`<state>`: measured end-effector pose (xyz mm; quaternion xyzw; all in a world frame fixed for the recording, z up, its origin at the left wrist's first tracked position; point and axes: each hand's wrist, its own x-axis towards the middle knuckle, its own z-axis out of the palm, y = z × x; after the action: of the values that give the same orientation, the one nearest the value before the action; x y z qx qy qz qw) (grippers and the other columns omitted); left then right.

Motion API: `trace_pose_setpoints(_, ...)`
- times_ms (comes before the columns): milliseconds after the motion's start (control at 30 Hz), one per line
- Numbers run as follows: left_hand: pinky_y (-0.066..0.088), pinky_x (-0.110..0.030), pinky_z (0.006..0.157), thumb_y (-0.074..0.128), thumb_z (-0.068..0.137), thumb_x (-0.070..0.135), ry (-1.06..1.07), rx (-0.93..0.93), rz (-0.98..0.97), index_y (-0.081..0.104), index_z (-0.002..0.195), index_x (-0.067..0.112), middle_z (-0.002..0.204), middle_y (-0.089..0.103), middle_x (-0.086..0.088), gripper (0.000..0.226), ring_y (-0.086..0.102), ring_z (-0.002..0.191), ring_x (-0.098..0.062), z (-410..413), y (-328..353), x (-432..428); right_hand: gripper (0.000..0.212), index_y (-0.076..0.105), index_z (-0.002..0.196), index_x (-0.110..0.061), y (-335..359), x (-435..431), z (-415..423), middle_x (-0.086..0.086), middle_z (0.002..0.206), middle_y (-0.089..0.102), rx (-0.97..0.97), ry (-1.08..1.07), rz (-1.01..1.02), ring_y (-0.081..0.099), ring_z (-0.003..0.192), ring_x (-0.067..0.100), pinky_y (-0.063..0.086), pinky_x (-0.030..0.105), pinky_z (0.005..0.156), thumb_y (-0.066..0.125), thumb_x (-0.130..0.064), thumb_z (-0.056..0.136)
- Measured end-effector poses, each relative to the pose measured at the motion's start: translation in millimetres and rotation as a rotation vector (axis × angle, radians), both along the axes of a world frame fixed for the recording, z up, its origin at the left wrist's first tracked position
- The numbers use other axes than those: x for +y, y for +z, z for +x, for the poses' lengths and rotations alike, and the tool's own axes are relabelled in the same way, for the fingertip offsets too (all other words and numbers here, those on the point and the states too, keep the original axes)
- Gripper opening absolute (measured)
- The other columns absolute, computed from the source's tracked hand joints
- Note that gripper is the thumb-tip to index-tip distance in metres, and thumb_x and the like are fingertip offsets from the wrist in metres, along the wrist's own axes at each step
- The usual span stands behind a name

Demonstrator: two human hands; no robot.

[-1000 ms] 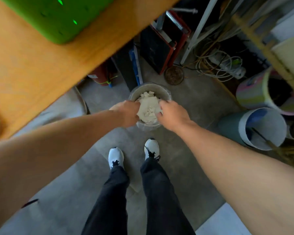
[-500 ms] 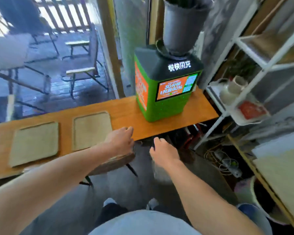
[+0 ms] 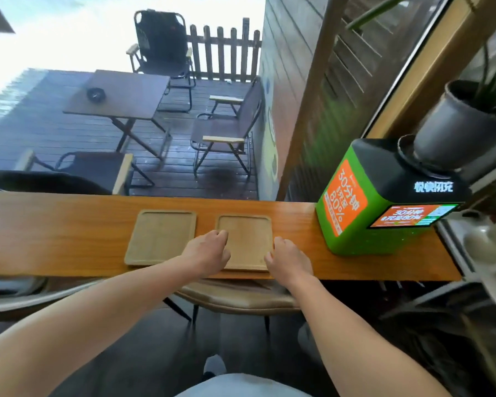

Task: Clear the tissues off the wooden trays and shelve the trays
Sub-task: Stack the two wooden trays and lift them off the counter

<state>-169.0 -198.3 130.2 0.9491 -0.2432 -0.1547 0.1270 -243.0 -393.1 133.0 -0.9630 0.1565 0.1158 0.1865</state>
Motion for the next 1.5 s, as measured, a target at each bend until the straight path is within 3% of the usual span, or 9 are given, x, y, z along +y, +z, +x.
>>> trace_pose_setpoints(133,0.042,-0.035,0.059,0.045,0.091,0.033,0.043,0.019,0.001,0.043,0.094,0.022,0.09,0.054,-0.001,0.012,0.054,0.074,-0.023,14.1,-7.2,19.7,0.022,0.052,0.1,-0.019,-7.7,12.3,14.8,0.003,0.097,0.058,0.028,-0.014,-0.025,0.058,0.079,0.022,0.051,0.038,0.066,0.041,-0.037,0.094)
trace_pose_setpoints(433,0.036,-0.033,0.056,0.046,0.093,0.033,0.134,0.179,-0.017,0.044,0.093,0.023,0.086,0.05,0.002,0.01,0.048,0.068,-0.017,46.5,-51.9,33.2,0.021,0.052,0.099,-0.019,-50.5,7.3,48.0,0.005,0.105,0.057,0.187,-0.052,-0.053,0.053,0.078,0.023,0.043,0.035,0.063,0.04,-0.036,0.095)
trace_pose_setpoints(733,0.042,-0.033,0.067,0.05,0.093,0.039,0.295,0.326,-0.01,0.046,0.111,0.021,0.1,0.052,0.003,0.026,0.053,0.082,-0.019,88.5,-102.3,8.1,0.036,0.046,0.124,-0.015,-114.7,-10.2,99.1,0.008,0.118,0.048,0.246,-0.223,0.025,0.051,0.103,0.027,0.052,0.041,0.08,0.048,-0.034,0.093)
trace_pose_setpoints(833,0.047,-0.036,0.073,0.051,0.094,0.038,0.279,0.376,0.032,0.046,0.12,0.016,0.114,0.055,-0.004,0.035,0.058,0.094,-0.024,98.8,-117.2,5.2,0.043,0.044,0.129,-0.01,-129.1,-12.1,109.5,0.009,0.123,0.046,0.317,-0.306,0.072,0.048,0.109,0.029,0.046,0.04,0.084,0.049,-0.035,0.094)
trace_pose_setpoints(933,0.048,-0.036,0.085,0.054,0.094,0.038,0.354,0.557,0.028,0.041,0.134,0.011,0.126,0.052,-0.008,0.05,0.056,0.11,-0.028,107.2,-128.4,4.3,0.045,0.041,0.13,-0.007,-138.6,-8.4,115.1,0.014,0.128,0.045,0.346,-0.456,0.164,0.049,0.113,0.033,0.046,0.043,0.091,0.055,-0.03,0.093)
trace_pose_setpoints(1167,0.045,-0.028,0.069,0.065,0.086,0.049,0.684,0.834,-0.114,0.05,0.13,0.009,0.103,0.053,0.001,0.061,0.054,0.092,-0.018,120.7,-146.1,2.3,0.056,0.043,0.132,-0.005,-151.0,-4.0,126.8,0.019,0.133,0.049,0.426,-0.855,0.287,0.051,0.117,0.04,0.048,0.049,0.096,0.059,-0.039,0.09)
trace_pose_setpoints(1233,0.047,-0.032,0.074,0.063,0.087,0.053,0.755,0.927,-0.164,0.049,0.131,0.009,0.11,0.055,-0.002,0.064,0.054,0.097,-0.02,126.1,-145.1,3.8,0.053,0.047,0.132,-0.002,-153.0,-5.3,124.8,0.02,0.131,0.051,0.454,-0.863,0.305,0.055,0.112,0.038,0.05,0.051,0.095,0.051,-0.04,0.095)
trace_pose_setpoints(1367,0.044,-0.043,0.103,0.052,0.096,0.05,0.842,1.116,-0.347,0.034,0.146,0.008,0.144,0.048,-0.011,0.069,0.048,0.129,-0.029,129.9,-134.8,11.2,0.056,0.046,0.139,-0.002,-149.8,3.8,128.1,0.018,0.139,0.046,0.461,-0.824,0.375,0.052,0.116,0.035,0.045,0.049,0.1,0.034,-0.043,0.102)
trace_pose_setpoints(1500,0.039,-0.046,0.11,0.04,0.103,0.042,0.869,1.145,-0.504,0.027,0.15,0.009,0.148,0.043,-0.012,0.059,0.044,0.133,-0.029,137.5,-121.9,38.5,0.055,0.043,0.14,-0.004,-137.0,34.2,143.8,0.017,0.145,0.042,0.385,-0.819,0.403,0.048,0.125,0.034,0.041,0.047,0.104,0.03,-0.043,0.103)
